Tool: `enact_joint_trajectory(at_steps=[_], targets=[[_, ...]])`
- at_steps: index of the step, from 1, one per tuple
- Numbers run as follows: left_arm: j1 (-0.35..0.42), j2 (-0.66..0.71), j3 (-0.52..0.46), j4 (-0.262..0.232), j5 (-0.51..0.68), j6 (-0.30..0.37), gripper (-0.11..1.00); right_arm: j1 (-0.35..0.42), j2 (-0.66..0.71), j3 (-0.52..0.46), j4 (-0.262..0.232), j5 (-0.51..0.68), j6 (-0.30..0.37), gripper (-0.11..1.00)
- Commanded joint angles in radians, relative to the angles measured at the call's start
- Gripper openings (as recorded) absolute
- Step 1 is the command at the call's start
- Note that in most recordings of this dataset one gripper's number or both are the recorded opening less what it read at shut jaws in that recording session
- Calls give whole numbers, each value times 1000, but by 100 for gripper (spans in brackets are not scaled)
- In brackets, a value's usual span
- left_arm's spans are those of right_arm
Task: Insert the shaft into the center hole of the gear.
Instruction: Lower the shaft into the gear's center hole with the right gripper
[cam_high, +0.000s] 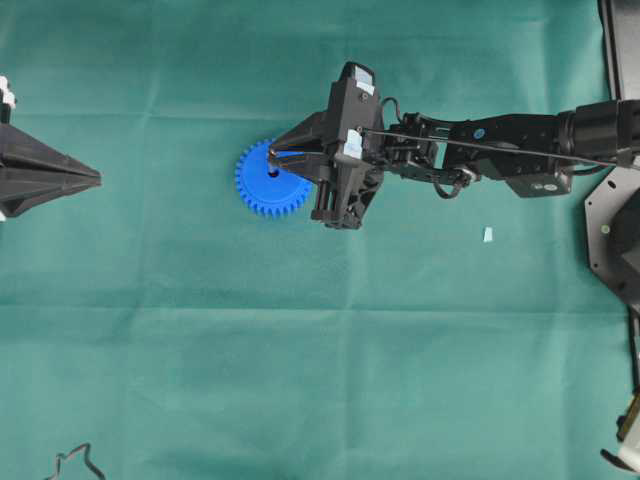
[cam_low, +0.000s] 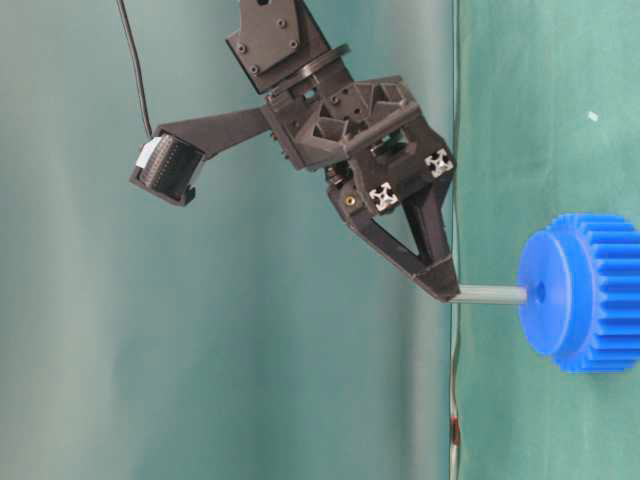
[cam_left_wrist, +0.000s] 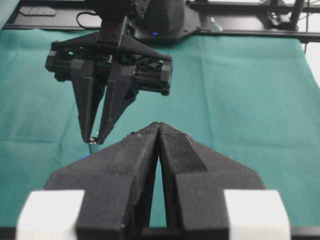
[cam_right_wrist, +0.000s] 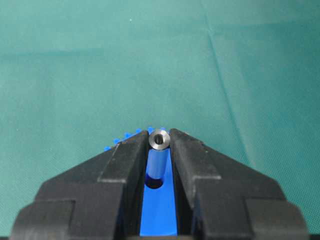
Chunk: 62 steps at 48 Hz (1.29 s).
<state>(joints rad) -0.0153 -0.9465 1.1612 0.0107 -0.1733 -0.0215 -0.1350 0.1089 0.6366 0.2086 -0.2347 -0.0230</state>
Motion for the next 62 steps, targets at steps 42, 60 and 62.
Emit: enact_joint_trajectory(at_steps=[42,60,62], targets=[[2,8,-25,2,-5,0,0,-8,92,-46,3,-2,3,16],[2,9,-23,2,-5,2,0,-5,110,-58,3,6,8,16],[2,9,-25,3,-5,0,0,-5,112,-58,3,6,8,16]])
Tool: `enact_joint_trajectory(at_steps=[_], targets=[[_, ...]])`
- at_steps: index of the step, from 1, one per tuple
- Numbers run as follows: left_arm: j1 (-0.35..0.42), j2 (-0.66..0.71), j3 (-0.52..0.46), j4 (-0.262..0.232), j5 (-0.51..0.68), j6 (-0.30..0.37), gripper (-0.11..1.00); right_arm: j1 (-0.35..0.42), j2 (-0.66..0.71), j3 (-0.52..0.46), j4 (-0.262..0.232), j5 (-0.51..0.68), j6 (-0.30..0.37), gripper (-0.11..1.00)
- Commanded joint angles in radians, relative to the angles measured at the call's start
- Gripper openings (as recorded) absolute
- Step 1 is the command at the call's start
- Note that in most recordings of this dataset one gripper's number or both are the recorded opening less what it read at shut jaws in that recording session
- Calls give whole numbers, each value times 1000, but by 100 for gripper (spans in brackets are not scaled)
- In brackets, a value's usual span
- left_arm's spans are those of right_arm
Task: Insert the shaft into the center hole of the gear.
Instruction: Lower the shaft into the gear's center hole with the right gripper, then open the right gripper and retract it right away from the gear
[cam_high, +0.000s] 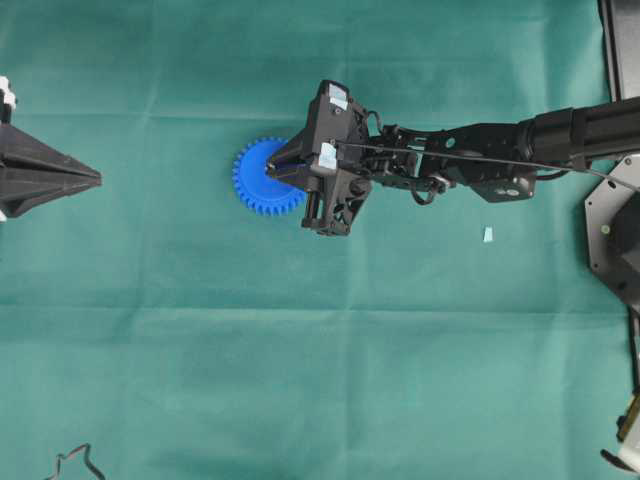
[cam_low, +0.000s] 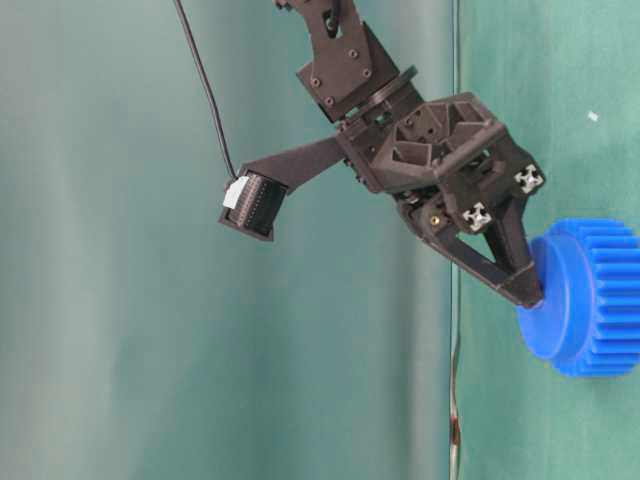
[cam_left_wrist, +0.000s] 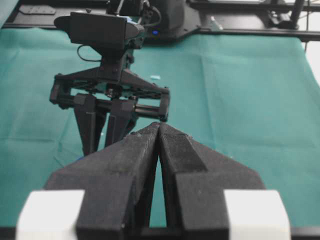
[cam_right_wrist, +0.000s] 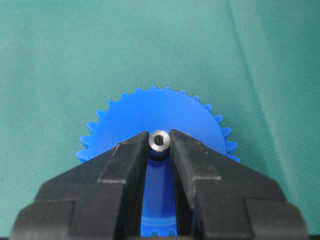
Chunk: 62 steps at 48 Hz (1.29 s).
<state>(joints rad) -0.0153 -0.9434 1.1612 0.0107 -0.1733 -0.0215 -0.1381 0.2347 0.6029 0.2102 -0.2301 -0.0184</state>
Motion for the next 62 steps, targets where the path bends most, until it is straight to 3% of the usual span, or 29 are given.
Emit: enact_joint_trajectory(at_steps=[1,43,47,56,58,62], targets=[[2,6,-25,2,-5,2,0,0,-15,-25,2,3,3,16],[2,5,-25,2,12,0,0,6,-18,-26,20,5,9,18],[2,5,-25,3,15,0,0,6,-28,-25,20,9,9,33],[2,5,-25,2,17,0,0,6,-91,-21,17,9,3,86],[2,3,-25,2,17,0,0,6,-109,-18,17,9,2,89],[2,3,-25,2,17,0,0,6,-147,-15,12,9,-5,85]])
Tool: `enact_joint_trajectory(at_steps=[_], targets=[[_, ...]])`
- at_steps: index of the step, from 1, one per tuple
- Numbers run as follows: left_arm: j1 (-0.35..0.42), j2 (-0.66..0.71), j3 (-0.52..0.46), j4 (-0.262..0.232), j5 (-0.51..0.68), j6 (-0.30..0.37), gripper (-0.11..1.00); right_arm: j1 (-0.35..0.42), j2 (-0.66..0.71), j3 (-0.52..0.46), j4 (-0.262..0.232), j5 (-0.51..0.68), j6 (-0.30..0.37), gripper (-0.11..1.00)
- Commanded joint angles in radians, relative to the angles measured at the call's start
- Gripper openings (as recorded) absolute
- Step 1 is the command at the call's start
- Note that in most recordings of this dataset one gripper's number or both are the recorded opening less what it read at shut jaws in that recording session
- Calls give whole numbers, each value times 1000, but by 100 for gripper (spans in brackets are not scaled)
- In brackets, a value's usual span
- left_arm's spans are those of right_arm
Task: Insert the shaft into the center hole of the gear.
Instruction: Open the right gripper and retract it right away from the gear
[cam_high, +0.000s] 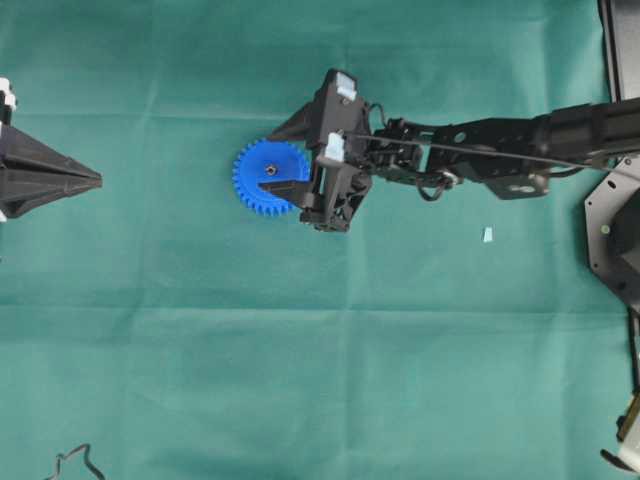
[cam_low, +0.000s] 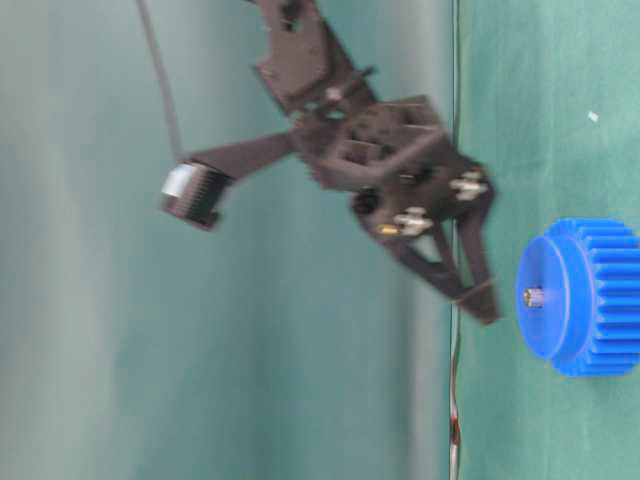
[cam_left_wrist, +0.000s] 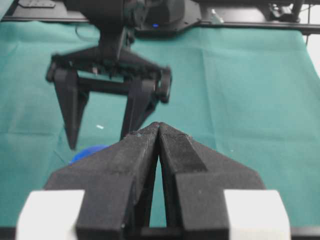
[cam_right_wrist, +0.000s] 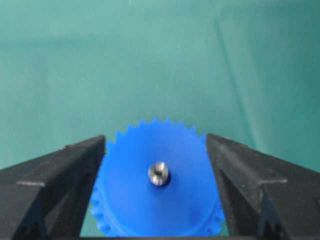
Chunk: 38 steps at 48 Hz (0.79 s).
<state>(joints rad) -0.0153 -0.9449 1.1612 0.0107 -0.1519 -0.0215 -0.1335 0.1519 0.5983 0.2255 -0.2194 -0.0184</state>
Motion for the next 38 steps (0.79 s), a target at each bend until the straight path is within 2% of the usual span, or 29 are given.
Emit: enact_joint_trajectory(at_steps=[1,5,21,38], targets=[[2,5,-25,2,-5,0,0,3,-75,-11,-3,0,-8,84],[2,5,-25,3,-5,0,0,2,-118,-8,-8,5,-20,81],[2,3,-25,3,-5,-2,0,2,-296,31,-9,60,-66,81],[2,3,-25,3,-5,-2,0,3,-512,213,-9,17,-66,81]])
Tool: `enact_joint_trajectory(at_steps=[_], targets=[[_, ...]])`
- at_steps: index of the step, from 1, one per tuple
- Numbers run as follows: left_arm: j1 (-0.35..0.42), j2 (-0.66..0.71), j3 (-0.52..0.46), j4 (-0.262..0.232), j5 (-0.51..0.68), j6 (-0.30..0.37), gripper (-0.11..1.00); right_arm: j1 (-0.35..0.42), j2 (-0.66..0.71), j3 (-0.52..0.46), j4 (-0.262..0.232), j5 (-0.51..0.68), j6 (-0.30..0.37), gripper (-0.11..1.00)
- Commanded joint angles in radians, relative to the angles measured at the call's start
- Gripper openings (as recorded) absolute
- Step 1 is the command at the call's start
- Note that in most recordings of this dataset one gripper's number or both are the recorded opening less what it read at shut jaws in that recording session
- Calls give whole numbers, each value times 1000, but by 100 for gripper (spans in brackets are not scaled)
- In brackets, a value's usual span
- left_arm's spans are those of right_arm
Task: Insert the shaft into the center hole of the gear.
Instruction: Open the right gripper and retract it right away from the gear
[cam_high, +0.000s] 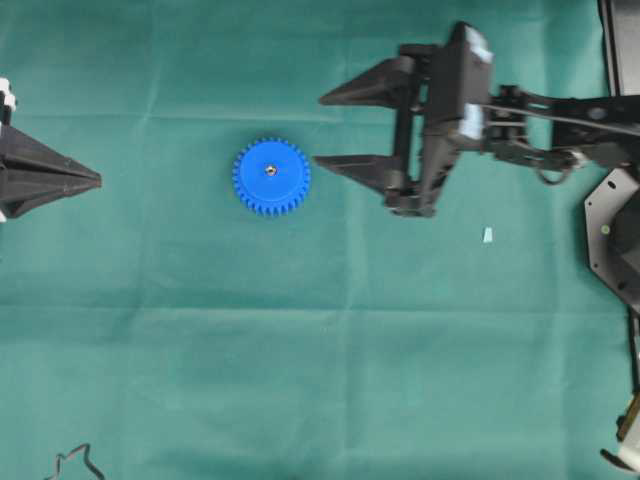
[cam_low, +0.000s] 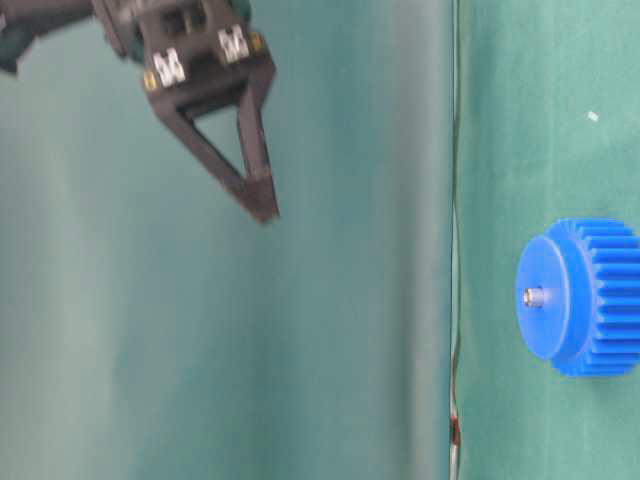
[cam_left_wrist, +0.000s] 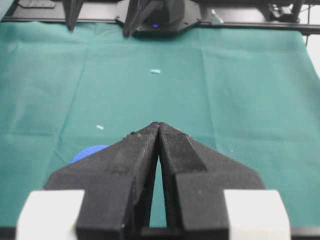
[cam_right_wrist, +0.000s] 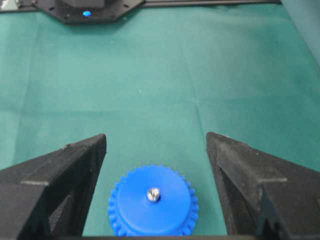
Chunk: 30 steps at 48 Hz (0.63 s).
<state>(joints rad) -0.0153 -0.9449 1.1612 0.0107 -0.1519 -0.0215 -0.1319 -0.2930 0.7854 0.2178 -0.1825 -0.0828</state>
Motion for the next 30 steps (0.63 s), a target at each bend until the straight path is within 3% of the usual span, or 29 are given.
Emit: enact_joint_trajectory(at_steps=[1,16,30], targets=[[2,3,-25,3,-5,-2,0,2,-83,35,-2,-21,-2,81],[2,2,-25,3,-6,-2,0,0,-327,179,-2,-11,-2,80],[3,2,-25,3,-6,-3,0,0,-465,261,-2,25,-3,80]])
